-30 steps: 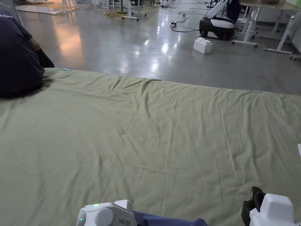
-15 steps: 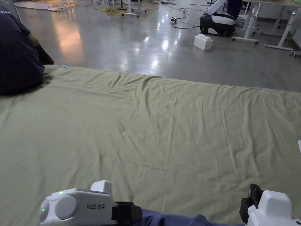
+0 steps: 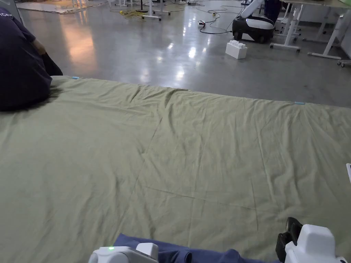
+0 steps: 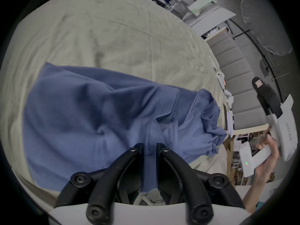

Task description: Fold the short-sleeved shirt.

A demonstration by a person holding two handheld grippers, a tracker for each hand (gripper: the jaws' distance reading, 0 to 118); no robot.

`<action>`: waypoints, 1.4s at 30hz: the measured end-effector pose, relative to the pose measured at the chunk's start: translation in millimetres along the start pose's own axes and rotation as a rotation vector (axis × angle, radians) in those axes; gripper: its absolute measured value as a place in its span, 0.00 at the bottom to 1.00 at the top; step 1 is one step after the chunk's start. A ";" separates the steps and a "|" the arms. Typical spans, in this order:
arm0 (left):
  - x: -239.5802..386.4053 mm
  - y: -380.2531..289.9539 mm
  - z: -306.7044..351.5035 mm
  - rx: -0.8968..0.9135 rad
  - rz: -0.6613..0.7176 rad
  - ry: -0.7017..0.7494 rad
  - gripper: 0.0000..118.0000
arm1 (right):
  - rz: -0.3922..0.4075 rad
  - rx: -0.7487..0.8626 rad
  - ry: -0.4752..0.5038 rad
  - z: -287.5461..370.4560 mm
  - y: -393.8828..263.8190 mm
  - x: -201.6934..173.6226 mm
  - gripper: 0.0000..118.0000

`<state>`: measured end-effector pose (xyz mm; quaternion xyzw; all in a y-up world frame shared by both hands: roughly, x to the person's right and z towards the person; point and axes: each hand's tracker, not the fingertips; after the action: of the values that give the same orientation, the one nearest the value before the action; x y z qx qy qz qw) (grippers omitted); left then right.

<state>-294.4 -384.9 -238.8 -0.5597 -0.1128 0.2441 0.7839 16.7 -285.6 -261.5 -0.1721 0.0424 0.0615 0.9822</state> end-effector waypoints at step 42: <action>-212.0 6.1 27.0 0.169 0.381 -0.552 0.19 | 0.035 0.019 0.031 -0.2 11.6 -22.1 0.00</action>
<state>-489.5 -469.0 -214.7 -0.4165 -0.1936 0.5368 0.7077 -6.7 -277.1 -263.3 -0.1630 0.0613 0.0756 0.9818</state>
